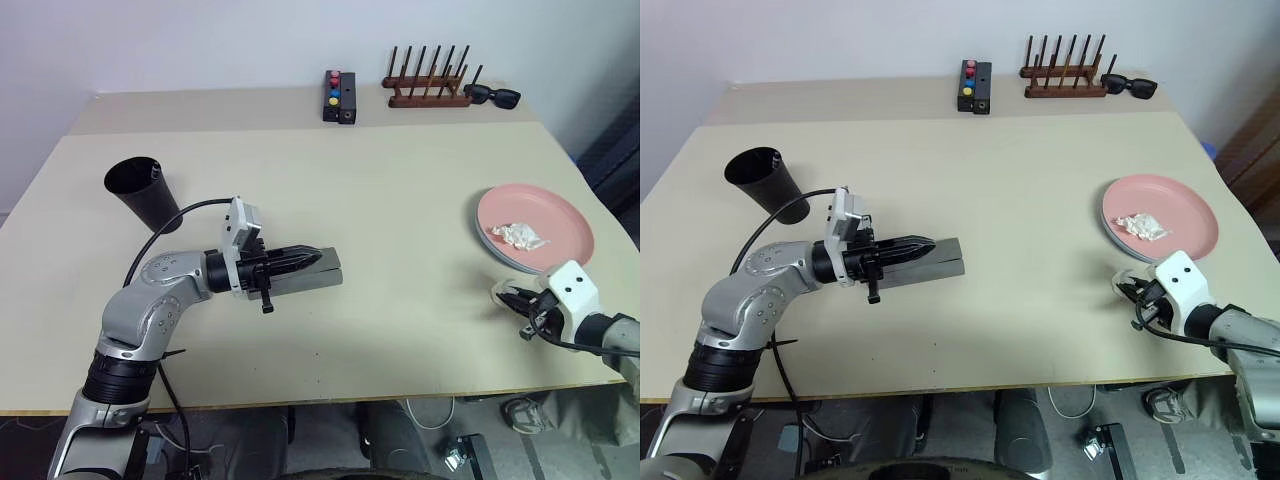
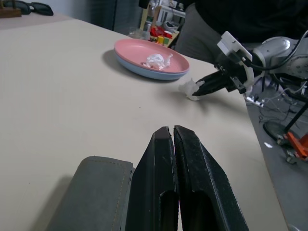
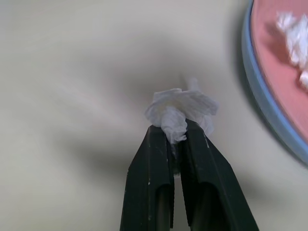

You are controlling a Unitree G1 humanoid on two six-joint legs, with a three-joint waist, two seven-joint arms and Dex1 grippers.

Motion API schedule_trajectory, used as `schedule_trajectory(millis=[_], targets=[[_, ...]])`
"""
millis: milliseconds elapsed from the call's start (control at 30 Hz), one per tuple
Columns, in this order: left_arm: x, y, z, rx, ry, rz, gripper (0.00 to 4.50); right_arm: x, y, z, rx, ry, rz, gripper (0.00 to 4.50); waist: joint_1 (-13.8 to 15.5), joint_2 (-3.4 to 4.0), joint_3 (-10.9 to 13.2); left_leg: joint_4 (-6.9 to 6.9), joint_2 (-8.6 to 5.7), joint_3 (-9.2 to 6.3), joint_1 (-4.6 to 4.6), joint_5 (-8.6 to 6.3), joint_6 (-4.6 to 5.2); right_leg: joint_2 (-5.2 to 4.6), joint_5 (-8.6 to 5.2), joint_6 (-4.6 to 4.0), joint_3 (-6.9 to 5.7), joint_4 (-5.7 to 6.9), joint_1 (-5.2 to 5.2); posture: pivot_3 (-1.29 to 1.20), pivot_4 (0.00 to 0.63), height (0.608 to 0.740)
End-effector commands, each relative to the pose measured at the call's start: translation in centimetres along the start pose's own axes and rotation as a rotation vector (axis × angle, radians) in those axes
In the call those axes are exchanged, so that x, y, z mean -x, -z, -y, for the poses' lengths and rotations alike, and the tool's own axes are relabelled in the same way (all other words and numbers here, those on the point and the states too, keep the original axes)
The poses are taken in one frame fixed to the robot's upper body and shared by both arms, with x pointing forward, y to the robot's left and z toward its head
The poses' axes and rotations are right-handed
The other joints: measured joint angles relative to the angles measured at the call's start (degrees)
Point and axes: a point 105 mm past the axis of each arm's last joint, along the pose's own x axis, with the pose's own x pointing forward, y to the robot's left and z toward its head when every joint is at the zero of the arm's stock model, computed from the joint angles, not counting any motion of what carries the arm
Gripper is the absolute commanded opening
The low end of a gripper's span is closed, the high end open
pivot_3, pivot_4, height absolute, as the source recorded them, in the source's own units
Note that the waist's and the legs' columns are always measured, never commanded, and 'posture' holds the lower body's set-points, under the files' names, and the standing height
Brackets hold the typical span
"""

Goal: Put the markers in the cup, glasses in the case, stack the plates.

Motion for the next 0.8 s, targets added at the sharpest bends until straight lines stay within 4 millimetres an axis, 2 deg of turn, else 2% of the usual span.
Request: schedule_trajectory(millis=[33, 167, 233, 400, 500, 667, 800], targets=[[-0.2, -0.7, 0.3, -0.040, 0.021, 0.021, 0.06, 0.3, -5.0, 2.5, 0.077, 0.122, 0.176, 0.03, -0.09, 0.01, 0.00, 0.00, 0.00, 0.01, 0.02, 0.00, 0.00, 0.00, 0.00, 0.00, 0.00, 0.01, 0.00, 0.00, 0.150, 0.734], [-0.2, -0.7, 0.3, -0.043, 0.019, 0.022, 0.06, -0.7, -4.8, 6.3, 0.109, 0.319, 0.124, 0.03, 0.33, -0.01, 0.00, -0.01, 0.00, -0.02, 0.00, 0.00, 0.00, 0.00, 0.01, -0.02, -0.02, -0.01, 0.00, 0.00, 0.150, 0.734], [-0.2, -0.7, 0.3, -0.044, 0.016, 0.023, 0.06, -1.3, -4.4, 7.5, 0.094, 0.380, 0.097, 0.03, 0.62, -0.01, 0.00, -0.01, -0.04, -0.03, -0.07, 0.00, 0.00, -0.03, 0.01, -0.02, -0.03, -0.07, -0.01, 0.00, 0.150, 0.734], [-0.1, -0.6, 0.2, -0.048, 0.003, 0.022, 0.06, -2.2, -3.4, 8.3, 0.059, 0.401, 0.063, 0.03, 0.25, 0.00, 0.01, -0.08, -0.06, -0.03, -0.09, 0.00, 0.00, -0.05, 0.00, -0.01, -0.03, -0.09, -0.05, 0.00, 0.150, 0.734], [0.1, -0.9, 0.2, -0.053, -0.009, 0.021, 0.06, -2.3, -3.2, 8.5, 0.052, 0.402, 0.056, 1.00, 0.04, 0.00, 0.01, -0.06, -0.06, -0.02, -0.06, 0.00, 0.00, -0.05, 0.01, -0.01, -0.02, -0.06, -0.04, 0.00, 0.150, 0.734], [0.1, -1.1, 0.2, -0.056, -0.020, 0.023, 0.06, -1.9, -4.4, 9.2, 0.092, 0.443, 0.089, 3.48, 0.01, 0.01, 0.00, -0.06, -0.06, -0.02, -0.04, 0.00, 0.00, -0.05, 0.01, 0.00, -0.02, -0.04, -0.04, 0.00, 0.150, 0.734], [1.2, -1.5, -0.8, -0.071, -0.104, 0.039, 0.06, -2.2, -7.4, 7.7, 0.151, 0.349, 0.220, 3.48, 0.04, 0.01, 0.00, -0.07, -0.06, -0.02, -0.04, 0.00, 0.00, -0.05, 0.01, 0.00, -0.02, -0.04, -0.04, 0.00, 0.150, 0.734]])
